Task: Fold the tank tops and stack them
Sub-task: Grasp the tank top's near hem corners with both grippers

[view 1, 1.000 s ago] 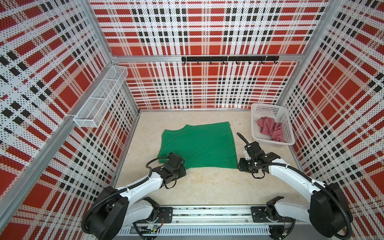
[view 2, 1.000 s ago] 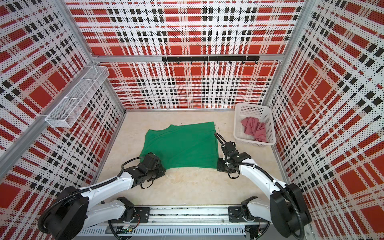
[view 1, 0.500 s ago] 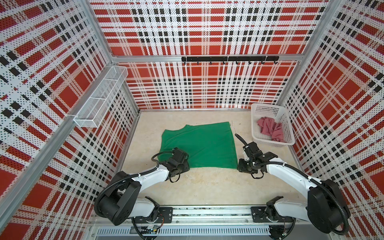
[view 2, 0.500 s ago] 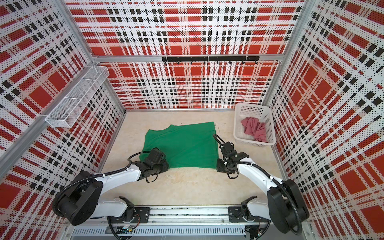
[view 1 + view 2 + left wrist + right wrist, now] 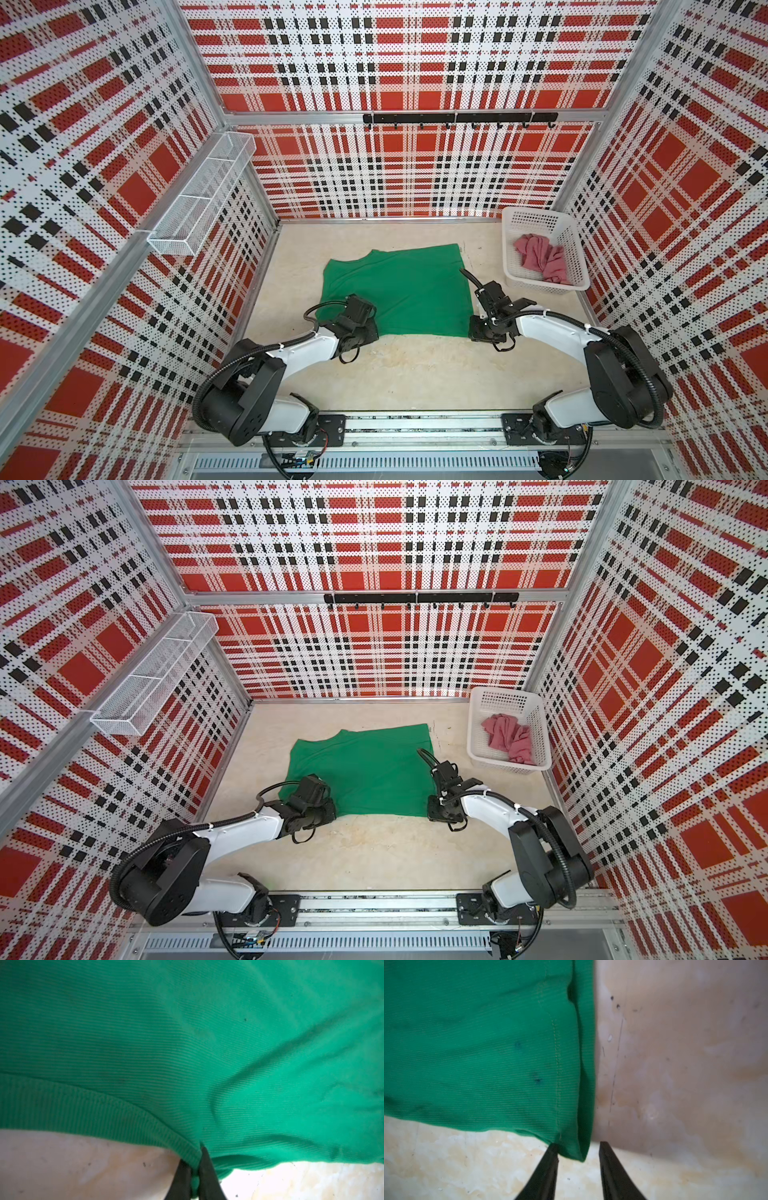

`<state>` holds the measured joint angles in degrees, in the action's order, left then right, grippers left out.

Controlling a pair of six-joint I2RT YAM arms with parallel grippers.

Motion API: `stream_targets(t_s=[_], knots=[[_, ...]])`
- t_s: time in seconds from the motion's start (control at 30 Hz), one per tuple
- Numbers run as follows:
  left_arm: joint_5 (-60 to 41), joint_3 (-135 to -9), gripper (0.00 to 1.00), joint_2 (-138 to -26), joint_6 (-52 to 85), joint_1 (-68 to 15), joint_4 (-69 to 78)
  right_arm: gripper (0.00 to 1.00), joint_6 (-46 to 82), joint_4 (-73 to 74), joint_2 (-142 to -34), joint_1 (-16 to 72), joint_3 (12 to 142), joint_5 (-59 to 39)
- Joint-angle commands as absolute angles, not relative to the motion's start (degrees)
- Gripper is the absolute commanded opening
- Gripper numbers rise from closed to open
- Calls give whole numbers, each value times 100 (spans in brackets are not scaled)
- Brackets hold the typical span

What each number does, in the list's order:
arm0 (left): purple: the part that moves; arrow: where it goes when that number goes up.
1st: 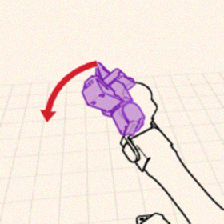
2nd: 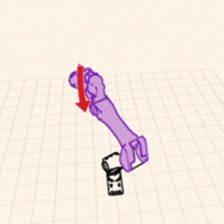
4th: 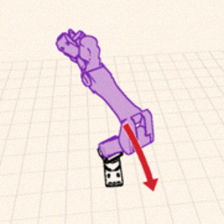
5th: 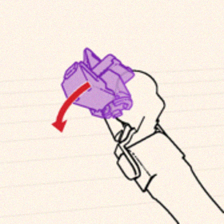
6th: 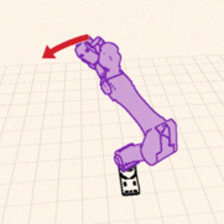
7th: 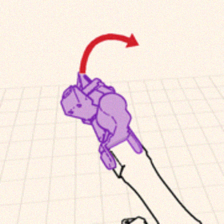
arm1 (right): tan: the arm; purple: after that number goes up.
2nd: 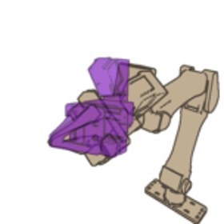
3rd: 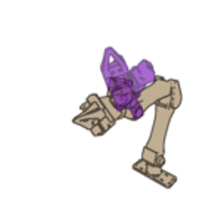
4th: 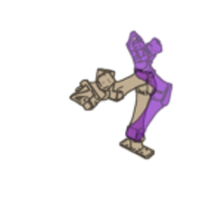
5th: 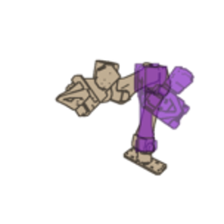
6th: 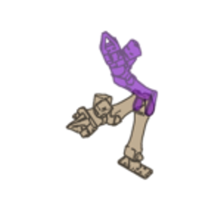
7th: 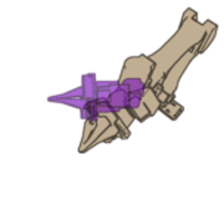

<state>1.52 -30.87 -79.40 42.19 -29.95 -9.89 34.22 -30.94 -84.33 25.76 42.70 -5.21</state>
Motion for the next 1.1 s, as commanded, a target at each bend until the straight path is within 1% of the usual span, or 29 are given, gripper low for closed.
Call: stream_targets(t_s=[0.0, 0.03, 0.17, 0.2, 0.33, 0.53, 0.7, 0.83, 1.07], knots=[[140, -3207, 2, -7954, 4054, -2929, -1122, 29, 3414, -2897, -8621, 2619, 4384, -438], [161, -3215, 0, -7939, 4031, -2919, -1154, 25, 3421, -2911, -8639, 2626, 4386, -435], [259, -3204, 0, -7812, 3981, -2892, -1290, 3, 3471, -3089, -8547, 2654, 4352, -309], [264, -3187, 0, -7784, 3981, -2884, -1323, 0, 3487, -3163, -8495, 2659, 4338, -287], [248, -3080, 0, -7605, 4040, -2931, -1538, 0, 3607, -3434, -8216, 2739, 4214, -281], [208, -2858, 0, -6983, 4308, -3093, -2087, 0, 3762, -4039, -7777, 2917, 4078, -299], [298, -2954, 0, -6568, 4349, -3099, -2462, 0, 3586, -4679, -7583, 2918, 4360, -152], [316, -3362, 0, -6775, 4012, -3042, -2741, 0, 3293, -4987, -7764, 2918, 4846, -64], [326, -4081, 0, -7526, 3346, -2947, -3008, 0, 2719, -5169, -8386, 2815, 5608, 112]])
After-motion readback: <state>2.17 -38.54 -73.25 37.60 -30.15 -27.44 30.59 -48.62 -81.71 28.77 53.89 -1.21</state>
